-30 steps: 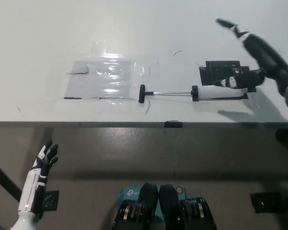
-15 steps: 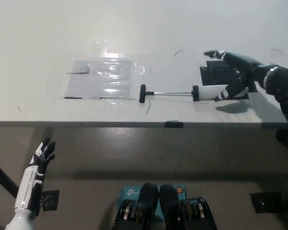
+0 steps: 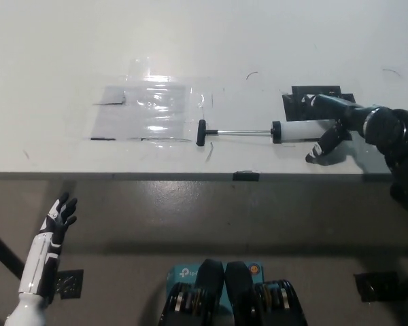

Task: The robot uses right hand to pick up a small white air pumper and uses its left hand to compress it, and then puts it on the desk

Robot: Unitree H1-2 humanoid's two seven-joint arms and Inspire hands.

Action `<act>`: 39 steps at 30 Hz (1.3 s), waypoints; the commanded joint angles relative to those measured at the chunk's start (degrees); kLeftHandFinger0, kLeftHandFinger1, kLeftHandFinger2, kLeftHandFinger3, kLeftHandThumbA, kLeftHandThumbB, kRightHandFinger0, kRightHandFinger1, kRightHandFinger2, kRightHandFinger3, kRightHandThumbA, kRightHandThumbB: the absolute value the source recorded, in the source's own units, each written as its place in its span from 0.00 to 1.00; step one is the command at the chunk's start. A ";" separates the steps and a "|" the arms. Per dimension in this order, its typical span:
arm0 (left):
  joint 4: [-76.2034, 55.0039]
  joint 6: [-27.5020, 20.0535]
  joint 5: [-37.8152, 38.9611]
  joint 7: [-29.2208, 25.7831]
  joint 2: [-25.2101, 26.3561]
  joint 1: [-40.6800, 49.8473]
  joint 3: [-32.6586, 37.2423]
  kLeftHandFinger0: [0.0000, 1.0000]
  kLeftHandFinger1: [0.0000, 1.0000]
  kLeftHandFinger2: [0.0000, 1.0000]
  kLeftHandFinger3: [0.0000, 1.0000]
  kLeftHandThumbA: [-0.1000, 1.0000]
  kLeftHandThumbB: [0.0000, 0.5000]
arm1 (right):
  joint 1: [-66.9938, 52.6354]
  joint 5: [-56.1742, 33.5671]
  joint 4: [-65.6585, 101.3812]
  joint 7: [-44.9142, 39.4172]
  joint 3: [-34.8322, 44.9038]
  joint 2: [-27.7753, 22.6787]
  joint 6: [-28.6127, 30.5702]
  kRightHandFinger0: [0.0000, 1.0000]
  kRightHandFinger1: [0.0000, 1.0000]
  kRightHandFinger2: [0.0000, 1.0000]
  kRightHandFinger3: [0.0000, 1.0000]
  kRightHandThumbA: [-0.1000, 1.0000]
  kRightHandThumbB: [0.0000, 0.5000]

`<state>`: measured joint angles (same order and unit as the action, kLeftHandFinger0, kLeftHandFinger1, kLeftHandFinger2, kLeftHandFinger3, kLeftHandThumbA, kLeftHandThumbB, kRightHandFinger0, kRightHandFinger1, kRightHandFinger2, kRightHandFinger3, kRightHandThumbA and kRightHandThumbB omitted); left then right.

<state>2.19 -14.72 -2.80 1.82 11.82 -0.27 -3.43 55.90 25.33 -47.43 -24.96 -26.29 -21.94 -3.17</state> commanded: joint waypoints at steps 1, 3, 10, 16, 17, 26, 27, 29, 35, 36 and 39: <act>-1.52 -2.14 0.56 0.11 1.04 -0.19 -0.88 1.00 1.00 1.00 1.00 1.00 0.02 | 5.13 0.81 0.21 0.07 0.48 -0.04 1.39 1.00 1.00 1.00 1.00 1.00 0.87; -1.23 -2.50 -0.19 -0.11 1.20 -0.35 -0.90 1.00 1.00 1.00 1.00 1.00 0.00 | 5.48 0.23 0.02 -0.39 1.04 0.27 0.99 1.00 1.00 1.00 1.00 1.00 0.88; -2.04 -0.75 -0.44 -0.16 1.15 -0.51 -0.99 1.00 1.00 1.00 1.00 1.00 0.04 | 7.87 -0.62 -2.42 -1.13 1.75 1.26 0.22 1.00 1.00 1.00 1.00 1.00 0.95; -1.50 -0.92 -0.10 -0.03 1.49 -0.71 -1.29 1.00 1.00 1.00 1.00 1.00 0.07 | 10.08 -1.78 -6.20 -2.68 2.78 2.27 -0.04 1.00 1.00 1.00 1.00 1.00 0.94; -1.62 -0.60 0.09 0.07 1.54 -0.66 -1.34 1.00 1.00 1.00 1.00 1.00 0.10 | 10.43 -1.27 -6.75 -2.94 2.43 2.31 0.07 1.00 1.00 1.00 1.00 1.00 0.95; -1.94 0.40 0.83 0.17 1.50 -0.56 -1.96 1.00 1.00 1.00 1.00 1.00 0.21 | 10.09 0.23 -7.69 -4.63 1.20 1.56 0.63 1.00 1.00 1.00 1.00 1.00 0.91; -1.90 0.40 1.10 0.24 1.45 -0.57 -2.03 1.00 1.00 1.00 1.00 1.00 0.21 | 10.04 0.55 -7.56 -4.84 0.81 1.37 1.23 1.00 1.00 1.00 1.00 1.00 0.88; -1.91 0.49 1.21 0.42 1.50 -0.55 -2.06 1.00 1.00 1.00 1.00 1.00 0.20 | 10.15 0.76 -7.61 -5.76 0.51 1.30 0.20 1.00 1.00 1.00 1.00 1.00 0.88; -1.80 0.37 0.57 0.34 1.56 -0.98 -2.25 1.00 1.00 1.00 1.00 1.00 0.20 | 11.07 1.74 -9.87 -6.33 -1.42 1.64 1.97 1.00 1.00 1.00 1.00 1.00 0.79; -1.84 0.39 0.56 0.33 1.51 -0.88 -2.27 1.00 1.00 1.00 1.00 1.00 0.19 | 11.14 1.75 -10.23 -6.25 -1.60 1.74 2.20 1.00 1.00 1.00 1.00 1.00 0.79; -1.75 0.08 0.04 0.08 1.41 -0.75 -2.26 1.00 1.00 1.00 1.00 1.00 0.18 | 11.43 1.71 -12.30 -6.04 -2.14 2.36 2.82 1.00 1.00 1.00 1.00 1.00 0.86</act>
<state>2.08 -14.29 -2.71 1.90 12.23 -0.29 -5.28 62.76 26.41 -58.66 -30.27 -28.39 -19.55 -2.37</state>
